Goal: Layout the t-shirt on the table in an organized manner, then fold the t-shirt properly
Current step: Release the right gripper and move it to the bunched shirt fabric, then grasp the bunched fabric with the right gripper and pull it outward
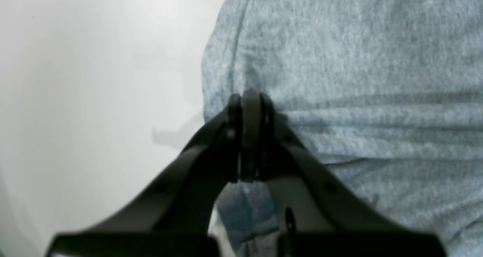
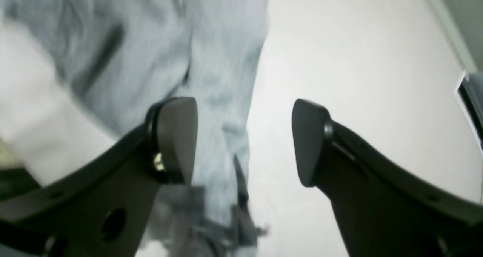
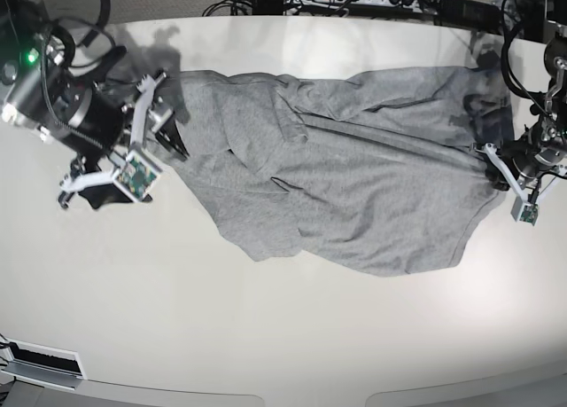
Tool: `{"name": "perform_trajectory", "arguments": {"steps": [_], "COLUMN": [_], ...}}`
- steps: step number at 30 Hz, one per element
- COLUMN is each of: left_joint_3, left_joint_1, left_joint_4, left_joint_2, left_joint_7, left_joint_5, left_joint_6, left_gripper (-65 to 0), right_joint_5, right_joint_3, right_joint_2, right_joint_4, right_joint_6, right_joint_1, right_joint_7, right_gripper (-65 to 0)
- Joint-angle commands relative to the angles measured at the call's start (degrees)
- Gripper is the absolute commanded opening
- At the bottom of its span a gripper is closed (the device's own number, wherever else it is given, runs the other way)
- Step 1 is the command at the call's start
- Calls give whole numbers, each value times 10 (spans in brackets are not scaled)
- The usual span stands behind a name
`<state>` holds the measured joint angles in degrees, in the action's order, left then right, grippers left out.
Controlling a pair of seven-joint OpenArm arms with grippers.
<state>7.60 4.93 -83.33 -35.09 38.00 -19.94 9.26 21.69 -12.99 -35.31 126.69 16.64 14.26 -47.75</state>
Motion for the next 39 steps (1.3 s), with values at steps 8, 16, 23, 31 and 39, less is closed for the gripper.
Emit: {"name": "perform_trajectory", "arguments": {"steps": [8, 16, 23, 31, 39], "left_joint_3": [8, 8, 8, 8, 8], "left_joint_1": [-8, -8, -8, -8, -8], "left_joint_4": [-9, -9, -8, -8, -8], "left_joint_2": [-9, -9, -9, -9, -1], "left_joint_7": [-10, -10, -11, -11, -11], "left_joint_5": [-2, -1, -1, -3, -9], "left_joint_6": [3, 3, 3, 3, 3], "left_gripper": [-650, -650, -650, -650, -650], "right_joint_5": [111, 118, 100, 26, 24], "right_joint_3": [4, 4, 3, 2, 2], "right_joint_2": [89, 183, 214, 213, 213], "right_joint_4": [-172, -325, -409, -420, -488], "right_joint_6": [81, 147, 150, 113, 137], "right_joint_1": [-112, -162, -187, -187, -187], "right_joint_7": [1, 2, 0, 36, 56], "right_gripper": [-245, -246, -310, -367, -374]}}
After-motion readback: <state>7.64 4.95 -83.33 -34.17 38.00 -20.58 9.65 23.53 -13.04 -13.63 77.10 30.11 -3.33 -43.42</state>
